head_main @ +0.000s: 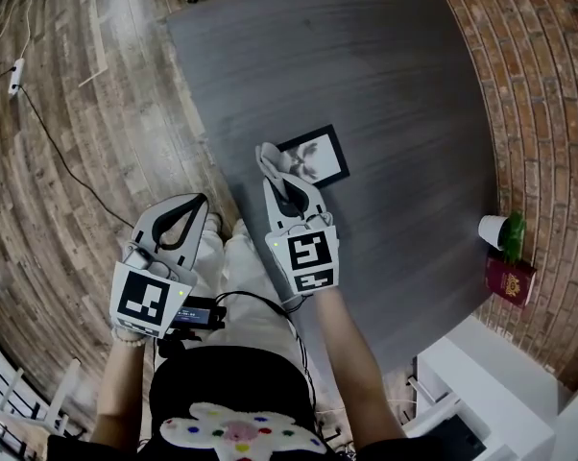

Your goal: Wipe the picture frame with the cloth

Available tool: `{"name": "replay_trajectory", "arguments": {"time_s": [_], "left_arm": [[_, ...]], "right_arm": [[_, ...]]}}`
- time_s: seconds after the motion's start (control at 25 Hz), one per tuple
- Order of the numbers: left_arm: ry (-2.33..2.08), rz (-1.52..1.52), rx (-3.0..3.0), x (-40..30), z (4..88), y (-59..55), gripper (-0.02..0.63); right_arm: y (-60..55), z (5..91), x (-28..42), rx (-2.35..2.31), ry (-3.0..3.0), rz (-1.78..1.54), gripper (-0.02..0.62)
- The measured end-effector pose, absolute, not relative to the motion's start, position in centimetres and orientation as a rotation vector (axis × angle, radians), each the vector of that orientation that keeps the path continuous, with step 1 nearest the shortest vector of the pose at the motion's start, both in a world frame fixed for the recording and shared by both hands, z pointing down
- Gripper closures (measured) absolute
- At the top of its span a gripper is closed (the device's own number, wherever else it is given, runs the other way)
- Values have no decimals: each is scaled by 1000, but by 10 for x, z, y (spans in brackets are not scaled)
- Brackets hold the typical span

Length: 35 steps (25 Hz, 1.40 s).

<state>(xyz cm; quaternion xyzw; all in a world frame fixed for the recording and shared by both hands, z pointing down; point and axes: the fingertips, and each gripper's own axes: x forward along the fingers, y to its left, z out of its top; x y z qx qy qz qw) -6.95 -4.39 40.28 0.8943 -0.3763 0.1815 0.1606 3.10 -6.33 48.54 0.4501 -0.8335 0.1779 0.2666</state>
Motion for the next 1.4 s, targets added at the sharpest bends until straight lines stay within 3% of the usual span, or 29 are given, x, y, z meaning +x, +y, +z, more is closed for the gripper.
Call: {"name": "replay_trajectory", "arguments": {"time_s": [1.4], "left_arm": [[-1056, 543, 2558, -62, 406, -43, 595]], "right_arm": [[-106, 516, 139, 1572, -1996, 543, 569]]}}
